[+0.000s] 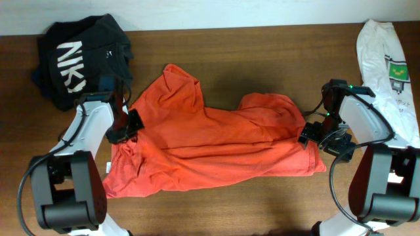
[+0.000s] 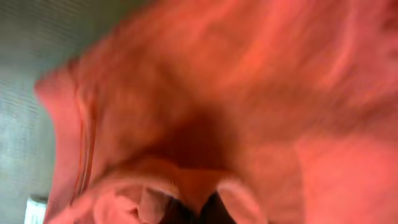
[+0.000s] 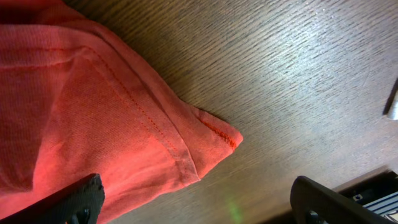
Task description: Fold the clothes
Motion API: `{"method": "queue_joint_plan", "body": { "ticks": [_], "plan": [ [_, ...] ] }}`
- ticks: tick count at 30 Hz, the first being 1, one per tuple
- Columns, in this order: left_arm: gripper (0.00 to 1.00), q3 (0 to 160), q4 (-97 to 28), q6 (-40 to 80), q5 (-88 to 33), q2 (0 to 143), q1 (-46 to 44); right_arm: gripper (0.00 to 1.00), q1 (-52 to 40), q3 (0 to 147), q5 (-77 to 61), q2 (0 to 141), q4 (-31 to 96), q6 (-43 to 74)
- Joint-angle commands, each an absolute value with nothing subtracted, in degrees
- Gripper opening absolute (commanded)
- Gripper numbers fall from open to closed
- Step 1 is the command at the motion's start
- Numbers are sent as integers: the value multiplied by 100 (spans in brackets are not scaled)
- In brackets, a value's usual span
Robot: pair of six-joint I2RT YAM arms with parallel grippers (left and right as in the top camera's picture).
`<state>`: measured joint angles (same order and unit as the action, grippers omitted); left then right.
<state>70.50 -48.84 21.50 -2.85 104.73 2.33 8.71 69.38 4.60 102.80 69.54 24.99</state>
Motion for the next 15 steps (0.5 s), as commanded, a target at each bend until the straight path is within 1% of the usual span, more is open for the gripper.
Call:
{"method": "queue_joint_plan", "body": {
  "ticks": [1,4,5,6,7,8,11,15],
  "plan": [
    [0,7118,-4379,2388,-346,10532,242,99,902,6954,451,10162,6965,2486],
    [2,7118,-3756,2567,-320,10532,242,99,902,6954,451,10162,6967,2486],
    [5,7118,-3599,2567,-301,10532,242,99,902,6954,451,10162,6967,2486],
    [10,7118,-3402,2567,-167,10532,246,99,902,6954,451,10162,6967,2486],
    [32,7120,-3260,2567,-64,10532,246,99,902,6954,451,10162,6967,2486],
    [99,7120,-3260,2565,-69,10532,246,99,902,6954,451,10162,6967,2486],
    [99,7129,-3485,2567,-71,10516,246,99,902,6954,451,10162,6965,2486],
    [99,7282,-4480,2567,-115,10235,246,99,902,6980,377,10160,6963,2473]
  ]
}}
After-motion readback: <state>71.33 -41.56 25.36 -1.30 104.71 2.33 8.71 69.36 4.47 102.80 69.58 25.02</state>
